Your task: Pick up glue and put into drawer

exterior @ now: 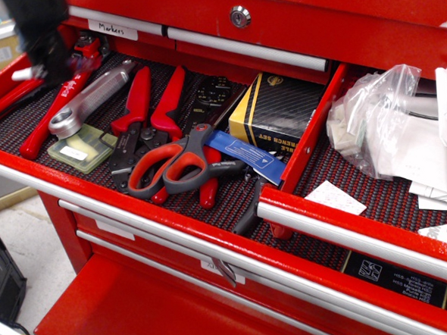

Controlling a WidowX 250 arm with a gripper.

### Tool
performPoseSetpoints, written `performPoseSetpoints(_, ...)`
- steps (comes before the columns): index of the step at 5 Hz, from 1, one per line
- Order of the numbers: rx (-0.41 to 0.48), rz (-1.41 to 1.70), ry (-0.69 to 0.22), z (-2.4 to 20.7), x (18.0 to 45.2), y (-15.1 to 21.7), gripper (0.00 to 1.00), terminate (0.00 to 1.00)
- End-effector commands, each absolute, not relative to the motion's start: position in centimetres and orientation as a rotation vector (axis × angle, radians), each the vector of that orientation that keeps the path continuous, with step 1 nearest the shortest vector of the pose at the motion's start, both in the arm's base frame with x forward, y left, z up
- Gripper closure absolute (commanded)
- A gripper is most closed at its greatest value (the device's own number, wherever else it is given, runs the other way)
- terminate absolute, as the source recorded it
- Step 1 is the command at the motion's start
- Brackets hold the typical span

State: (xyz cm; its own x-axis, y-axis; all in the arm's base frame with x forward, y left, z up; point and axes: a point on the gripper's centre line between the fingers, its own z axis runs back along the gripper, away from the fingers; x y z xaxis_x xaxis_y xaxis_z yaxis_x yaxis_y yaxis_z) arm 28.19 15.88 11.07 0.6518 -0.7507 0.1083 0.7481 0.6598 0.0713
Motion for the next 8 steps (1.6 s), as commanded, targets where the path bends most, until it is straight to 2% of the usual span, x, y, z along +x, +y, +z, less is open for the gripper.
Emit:
performPoseSetpoints(1,0.14,-0.534,-0.067,18.2,27.8,6.6,1.0,0.0)
performPoseSetpoints(2,0.124,-0.309,-0.105,18.7,27.6,2.0,1.0,0.0)
performPoseSetpoints(3,0.208,-0.06,-0.11,18.7,28.8,-2.8,1.0,0.0)
performPoseSetpoints(5,0.146,0.227,-0.13,19.7,30.9,-10.5,1.0,0.0)
performPoseSetpoints(6,0.146,0.227,-0.13,19.7,30.9,-10.5,0.0,0.0)
performPoseSetpoints(8,0.146,0.227,-0.13,19.7,30.9,-10.5,0.0,0.0)
